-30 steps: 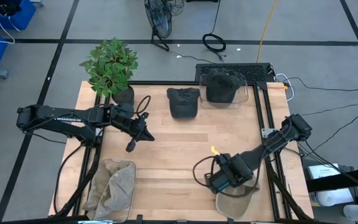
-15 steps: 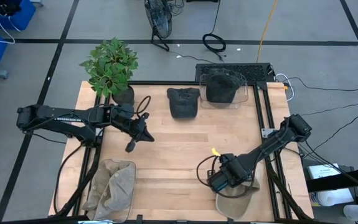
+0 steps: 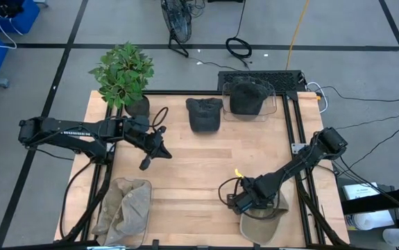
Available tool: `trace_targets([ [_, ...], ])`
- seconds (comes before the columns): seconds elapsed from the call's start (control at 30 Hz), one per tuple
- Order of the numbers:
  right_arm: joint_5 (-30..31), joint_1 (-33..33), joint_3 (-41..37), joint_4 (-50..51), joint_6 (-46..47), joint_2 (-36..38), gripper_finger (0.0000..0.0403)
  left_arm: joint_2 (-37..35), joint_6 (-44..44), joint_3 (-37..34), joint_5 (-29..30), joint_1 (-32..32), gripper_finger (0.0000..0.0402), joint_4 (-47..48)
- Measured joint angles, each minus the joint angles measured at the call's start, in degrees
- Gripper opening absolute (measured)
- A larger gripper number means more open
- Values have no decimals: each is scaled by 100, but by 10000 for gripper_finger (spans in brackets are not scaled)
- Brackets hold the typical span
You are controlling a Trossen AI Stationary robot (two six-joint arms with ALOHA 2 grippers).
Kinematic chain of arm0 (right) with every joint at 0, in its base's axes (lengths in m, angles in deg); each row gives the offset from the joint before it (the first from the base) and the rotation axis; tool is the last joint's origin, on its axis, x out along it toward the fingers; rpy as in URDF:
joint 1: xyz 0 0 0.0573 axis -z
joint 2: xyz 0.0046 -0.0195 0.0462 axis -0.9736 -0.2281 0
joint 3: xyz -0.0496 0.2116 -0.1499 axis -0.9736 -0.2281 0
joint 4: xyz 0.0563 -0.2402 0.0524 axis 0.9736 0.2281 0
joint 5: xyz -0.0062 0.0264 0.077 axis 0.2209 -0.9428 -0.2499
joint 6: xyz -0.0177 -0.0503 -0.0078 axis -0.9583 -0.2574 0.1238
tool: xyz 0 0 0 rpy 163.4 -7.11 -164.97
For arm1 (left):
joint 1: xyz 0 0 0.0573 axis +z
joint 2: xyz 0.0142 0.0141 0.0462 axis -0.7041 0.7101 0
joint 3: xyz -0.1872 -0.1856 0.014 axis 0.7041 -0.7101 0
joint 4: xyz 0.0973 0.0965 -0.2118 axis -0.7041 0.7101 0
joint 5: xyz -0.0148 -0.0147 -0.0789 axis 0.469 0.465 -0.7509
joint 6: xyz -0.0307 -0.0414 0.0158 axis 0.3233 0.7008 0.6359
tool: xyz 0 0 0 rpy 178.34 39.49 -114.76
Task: Pick & Place hat
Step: Put the brown cap into the bottom transparent bin
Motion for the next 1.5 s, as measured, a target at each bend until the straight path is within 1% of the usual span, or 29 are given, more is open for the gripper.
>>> trace_targets([
  [0.07,-329,6,-328,-200,234,0,310,0,-13,0,0,-1,14,-1],
  [0.17,-606,-10,-786,-354,505,2,311,0,-13,0,0,-1,12,-5],
  [0.23,-620,-37,-1008,-554,573,33,304,0,-13,0,0,-1,5,0],
  [0.3,-591,-69,-1173,-863,559,43,288,2,5,0,0,1,5,2],
  [0.4,-591,-76,-1285,-1132,505,42,244,0,9,0,0,-1,14,4],
  [0.47,-484,-89,-1276,-1190,459,39,201,2,45,1,1,1,17,4],
  [0.53,-341,-98,-1241,-1253,369,62,148,2,46,2,2,5,16,4],
  [0.6,-96,-86,-1247,-1320,304,108,90,2,46,2,7,5,8,-2],
  [0.67,276,-88,-1253,-1344,285,181,32,2,64,2,42,5,4,-23],
  [0.7,544,-90,-1264,-1361,266,234,17,2,66,2,80,5,5,-52],
  [0.77,1163,-84,-1273,-1474,184,345,13,2,39,2,201,5,11,-113],
  [0.87,2312,-78,-1273,-1823,-207,625,13,2,-91,2,400,5,21,-327],
  [0.93,3119,-68,-1273,-2091,-662,829,5,2,-206,2,533,5,22,-528],
  [1.03,4220,-49,-1273,-2679,-1945,1201,3,2,-372,4,729,5,17,-808],
  [1.1,4714,22,-1269,-3050,-2861,1484,2,2,-434,4,841,5,7,-972],
  [1.17,4970,146,-1269,-3233,-3621,1774,1,2,-450,4,927,5,4,-1145],
  [1.27,4901,457,-1269,-3323,-4788,2214,1,2,-419,4,1086,4,13,-1432],
  [1.33,4650,699,-1271,-3327,-5584,2504,0,2,-360,4,1137,5,19,-1644],
  [1.4,4168,964,-1357,-3404,-6280,2822,0,29,-312,4,1231,5,17,-1896],
  [1.5,3149,1418,-1711,-3848,-7215,3290,0,140,-65,4,1275,5,5,-2295],
])
